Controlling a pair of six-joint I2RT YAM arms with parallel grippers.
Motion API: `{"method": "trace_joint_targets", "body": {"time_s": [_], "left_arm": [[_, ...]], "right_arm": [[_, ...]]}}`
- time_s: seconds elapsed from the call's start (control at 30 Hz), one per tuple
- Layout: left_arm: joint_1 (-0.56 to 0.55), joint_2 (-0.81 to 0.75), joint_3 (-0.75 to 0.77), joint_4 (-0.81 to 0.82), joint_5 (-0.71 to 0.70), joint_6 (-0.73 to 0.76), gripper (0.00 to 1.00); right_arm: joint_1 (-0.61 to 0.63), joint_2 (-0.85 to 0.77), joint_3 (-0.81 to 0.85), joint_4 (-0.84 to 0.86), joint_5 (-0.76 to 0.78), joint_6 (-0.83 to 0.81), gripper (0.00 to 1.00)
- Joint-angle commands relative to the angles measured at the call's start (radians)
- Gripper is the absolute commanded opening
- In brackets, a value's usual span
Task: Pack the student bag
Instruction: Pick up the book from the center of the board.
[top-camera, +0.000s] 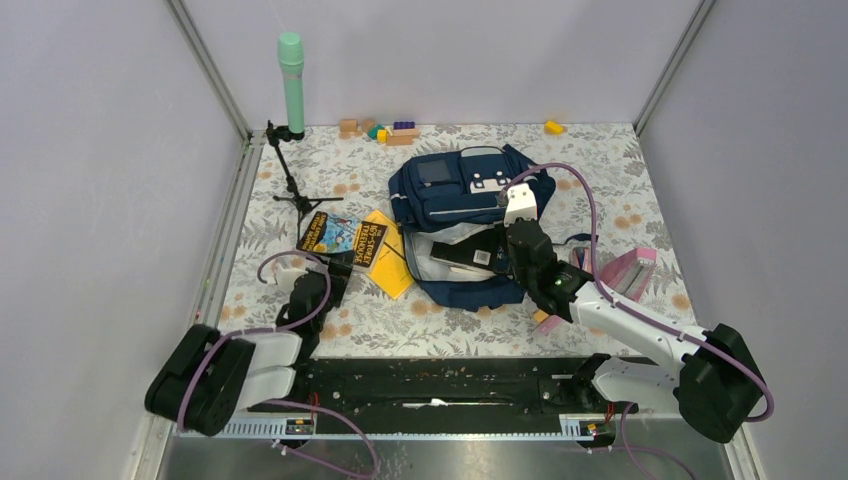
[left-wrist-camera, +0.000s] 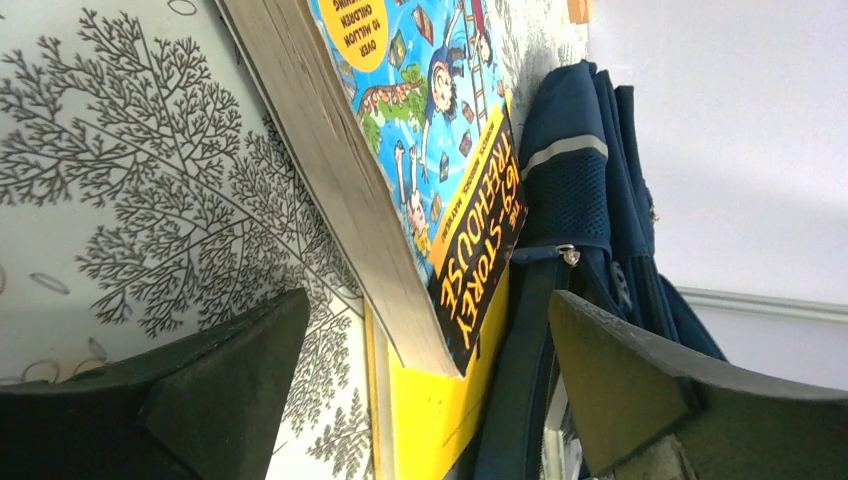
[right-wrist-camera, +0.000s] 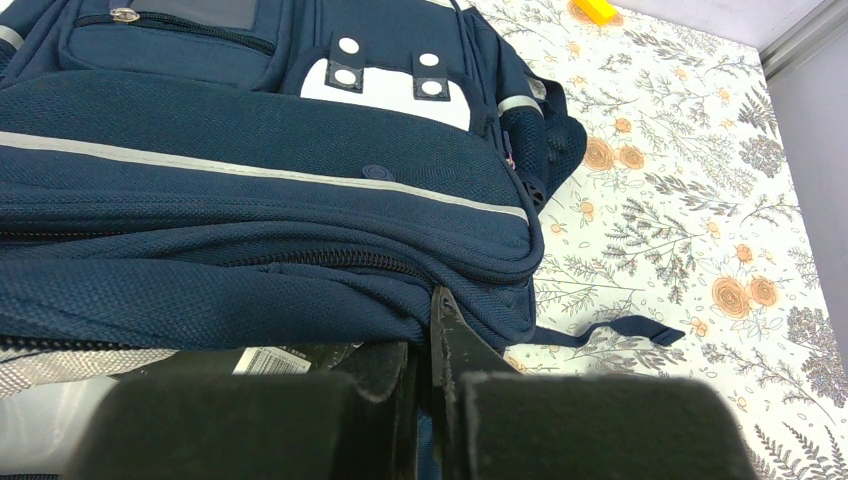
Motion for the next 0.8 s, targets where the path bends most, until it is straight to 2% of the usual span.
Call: {"method": "trace_joint_targets", "body": {"time_s": [0.0, 0.27, 0.6, 0.67, 0.73, 0.77], "left_arm": [[0.019, 0.132, 0.003, 0.092, 0.021, -0.052, 0.99], [0.020, 0.412, -0.009, 0.439, 0.015, -0.073, 0.99], [0.020, 0.473, 0.062, 0.429, -0.027, -0.044, 0.99], [0.020, 0.493, 0.077, 0.440, -0.031, -0.037, 0.93], [0.020, 0.510, 0.083, 0.459, -0.032, -0.028, 0.77], [0.021, 0.518, 0.083, 0.471, -0.032, -0.025, 0.65]], "right_arm": [[-0.012, -0.002, 0.007, 0.034, 0.019, 0.026, 0.00], [-0.012, -0.010, 0.011, 0.029, 0.027, 0.011, 0.00], [-0.012, 0.004, 0.029, 0.024, 0.034, -0.003, 0.00], [-0.011, 0.003, 0.026, 0.025, 0.038, -0.005, 0.00], [-0.011, 0.004, 0.023, 0.024, 0.041, -0.008, 0.00], [-0.012, 0.004, 0.023, 0.023, 0.042, -0.010, 0.00]]}}
